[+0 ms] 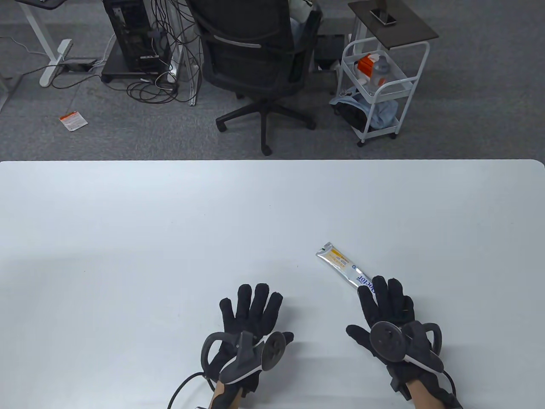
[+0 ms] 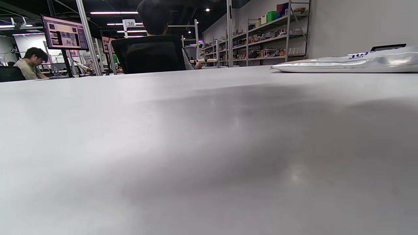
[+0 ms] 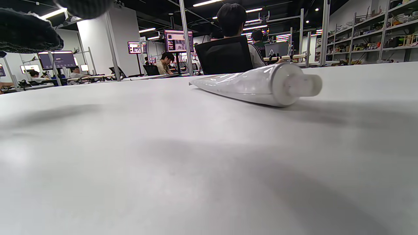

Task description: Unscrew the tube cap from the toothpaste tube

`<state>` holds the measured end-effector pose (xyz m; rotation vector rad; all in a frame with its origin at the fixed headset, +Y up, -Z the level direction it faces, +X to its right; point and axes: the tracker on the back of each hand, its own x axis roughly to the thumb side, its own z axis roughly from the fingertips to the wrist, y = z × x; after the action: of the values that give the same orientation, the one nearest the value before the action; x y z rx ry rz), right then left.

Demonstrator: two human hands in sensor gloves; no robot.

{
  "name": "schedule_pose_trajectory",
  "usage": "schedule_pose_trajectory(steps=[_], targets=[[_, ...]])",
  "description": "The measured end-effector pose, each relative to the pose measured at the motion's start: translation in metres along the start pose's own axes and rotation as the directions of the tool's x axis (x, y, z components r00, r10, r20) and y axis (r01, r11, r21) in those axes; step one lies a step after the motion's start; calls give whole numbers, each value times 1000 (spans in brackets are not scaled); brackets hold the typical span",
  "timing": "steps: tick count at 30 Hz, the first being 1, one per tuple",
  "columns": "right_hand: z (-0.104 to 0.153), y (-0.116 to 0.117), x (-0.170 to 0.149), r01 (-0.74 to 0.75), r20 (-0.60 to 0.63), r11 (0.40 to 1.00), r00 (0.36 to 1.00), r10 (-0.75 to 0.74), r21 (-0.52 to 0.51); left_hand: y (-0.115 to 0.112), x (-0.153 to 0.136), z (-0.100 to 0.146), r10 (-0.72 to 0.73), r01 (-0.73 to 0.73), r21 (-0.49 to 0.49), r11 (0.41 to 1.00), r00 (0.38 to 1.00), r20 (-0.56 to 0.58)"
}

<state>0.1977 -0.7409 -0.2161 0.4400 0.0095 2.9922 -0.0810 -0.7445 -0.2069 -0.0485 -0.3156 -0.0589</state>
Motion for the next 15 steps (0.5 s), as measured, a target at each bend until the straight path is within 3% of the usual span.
schedule_pose_trajectory(steps=[15], targets=[[0,2,3,1,18,1000,1000,-1,11,-1,2,-1,1,-1,-13,1000,1000,8]])
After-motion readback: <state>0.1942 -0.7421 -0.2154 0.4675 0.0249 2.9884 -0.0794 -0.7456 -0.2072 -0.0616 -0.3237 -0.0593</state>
